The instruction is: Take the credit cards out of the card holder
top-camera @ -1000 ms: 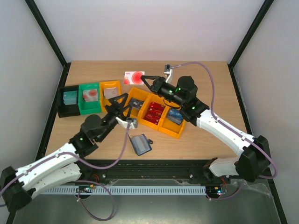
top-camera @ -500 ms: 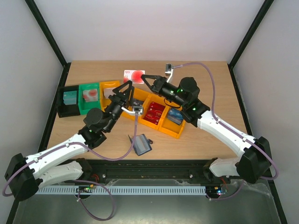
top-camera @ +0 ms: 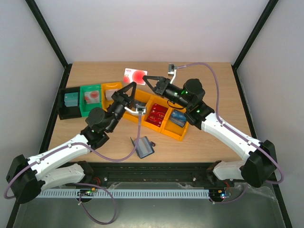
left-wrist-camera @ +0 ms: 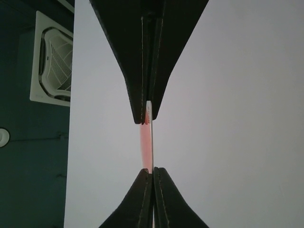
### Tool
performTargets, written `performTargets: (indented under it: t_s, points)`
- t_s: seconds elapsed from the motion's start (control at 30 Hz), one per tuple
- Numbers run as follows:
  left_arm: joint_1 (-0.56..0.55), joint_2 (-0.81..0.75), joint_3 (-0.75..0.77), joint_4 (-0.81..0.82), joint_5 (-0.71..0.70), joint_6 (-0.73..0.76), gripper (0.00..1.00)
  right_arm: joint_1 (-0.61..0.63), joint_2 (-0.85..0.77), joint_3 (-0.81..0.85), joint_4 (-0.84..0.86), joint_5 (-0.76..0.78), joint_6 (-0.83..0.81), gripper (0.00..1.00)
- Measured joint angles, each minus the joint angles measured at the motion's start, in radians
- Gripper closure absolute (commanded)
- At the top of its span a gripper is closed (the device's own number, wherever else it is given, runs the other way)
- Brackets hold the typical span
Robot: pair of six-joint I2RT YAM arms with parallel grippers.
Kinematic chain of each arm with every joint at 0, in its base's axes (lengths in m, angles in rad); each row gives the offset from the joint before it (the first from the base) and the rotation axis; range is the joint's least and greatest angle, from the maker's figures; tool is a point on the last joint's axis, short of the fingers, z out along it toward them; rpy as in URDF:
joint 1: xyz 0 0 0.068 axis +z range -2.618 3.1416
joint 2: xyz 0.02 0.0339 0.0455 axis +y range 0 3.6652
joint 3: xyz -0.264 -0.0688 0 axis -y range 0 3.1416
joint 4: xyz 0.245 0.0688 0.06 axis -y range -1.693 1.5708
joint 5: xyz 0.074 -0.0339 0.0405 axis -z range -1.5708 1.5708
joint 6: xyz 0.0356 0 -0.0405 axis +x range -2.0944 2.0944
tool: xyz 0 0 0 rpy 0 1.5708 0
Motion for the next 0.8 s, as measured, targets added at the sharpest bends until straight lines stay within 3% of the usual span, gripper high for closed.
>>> performTargets:
  t_s: [0.07, 0.13, 0.2, 0.3, 0.47, 0.5, 0.63, 0.73, 0.8]
  points:
    - [0.010, 0.000, 0.003, -0.001, 0.003, -0.001, 0.80, 0.000, 0.000, 0.000, 0.002, -0.003, 0.000, 0.98]
    - [0.024, 0.001, 0.009, -0.002, 0.002, 0.001, 0.79, 0.000, 0.000, 0.000, 0.004, -0.007, 0.000, 0.98]
    - [0.036, 0.007, 0.023, -0.002, 0.002, 0.005, 0.82, 0.000, 0.000, 0.000, 0.005, -0.011, 0.000, 0.98]
    - [0.048, 0.024, 0.052, 0.000, 0.002, 0.005, 0.96, 0.000, 0.000, 0.000, 0.005, -0.018, 0.000, 0.98]
    - [0.054, 0.046, 0.065, 0.000, 0.003, 0.006, 0.98, -0.001, 0.000, 0.000, 0.014, -0.018, 0.000, 0.98]
    - [0.054, 0.046, 0.064, 0.000, 0.002, 0.004, 0.98, -0.001, 0.000, 0.000, 0.012, -0.018, -0.001, 0.93]
    - [0.055, 0.033, 0.074, -0.066, -0.010, -0.057, 0.98, -0.002, -0.003, 0.000, -0.008, -0.015, -0.029, 0.52]
    - [0.098, 0.029, 0.166, -0.293, -0.028, -0.188, 0.98, -0.014, -0.011, 0.002, -0.056, -0.013, -0.070, 0.36]
    - [0.219, 0.039, 0.290, -0.538, -0.005, -0.297, 0.98, -0.035, -0.024, 0.002, -0.092, -0.012, -0.097, 0.30]
